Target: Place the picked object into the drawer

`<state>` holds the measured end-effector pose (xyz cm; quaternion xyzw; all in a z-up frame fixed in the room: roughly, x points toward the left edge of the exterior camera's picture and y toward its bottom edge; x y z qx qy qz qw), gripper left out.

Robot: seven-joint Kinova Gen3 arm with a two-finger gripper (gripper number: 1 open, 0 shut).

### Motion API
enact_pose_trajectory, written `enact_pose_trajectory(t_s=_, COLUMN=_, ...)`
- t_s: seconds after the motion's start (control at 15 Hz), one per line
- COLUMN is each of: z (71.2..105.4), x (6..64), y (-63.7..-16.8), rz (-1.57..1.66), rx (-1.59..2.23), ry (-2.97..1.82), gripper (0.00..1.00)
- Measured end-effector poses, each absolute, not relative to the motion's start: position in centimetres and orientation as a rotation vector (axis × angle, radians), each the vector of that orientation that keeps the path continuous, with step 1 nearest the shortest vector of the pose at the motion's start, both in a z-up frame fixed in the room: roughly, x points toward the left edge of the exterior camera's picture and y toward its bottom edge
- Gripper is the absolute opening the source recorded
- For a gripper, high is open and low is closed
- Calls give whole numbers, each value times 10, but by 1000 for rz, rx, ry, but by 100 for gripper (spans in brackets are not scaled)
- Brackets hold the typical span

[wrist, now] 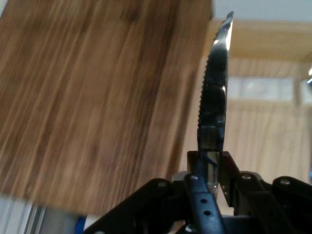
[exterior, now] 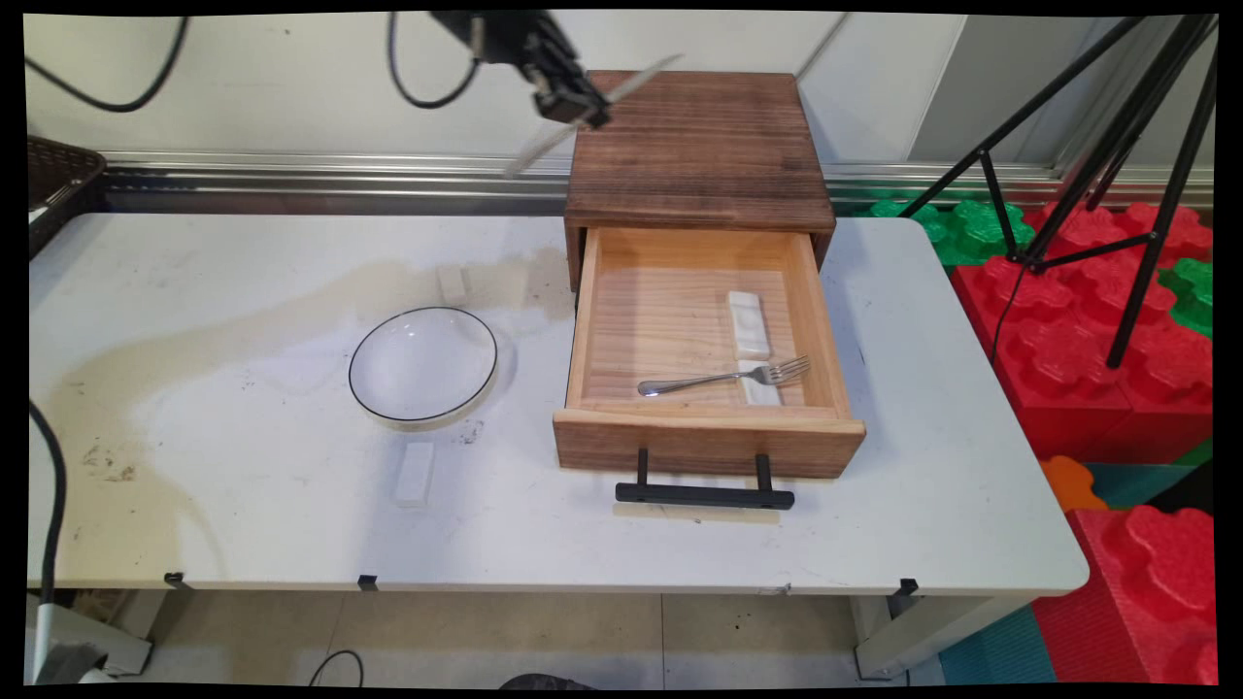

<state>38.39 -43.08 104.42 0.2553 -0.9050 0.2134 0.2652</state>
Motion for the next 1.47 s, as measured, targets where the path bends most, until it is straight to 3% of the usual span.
enact_pose_trajectory(t_s=0.53, z=1036, x=314, y=-453, rz=486, rx=546, ry=-2429, gripper=0)
enact_pose_trajectory(t_s=1.47, z=932, x=275, y=-498, rz=347, rx=483, ry=-2494, gripper=0)
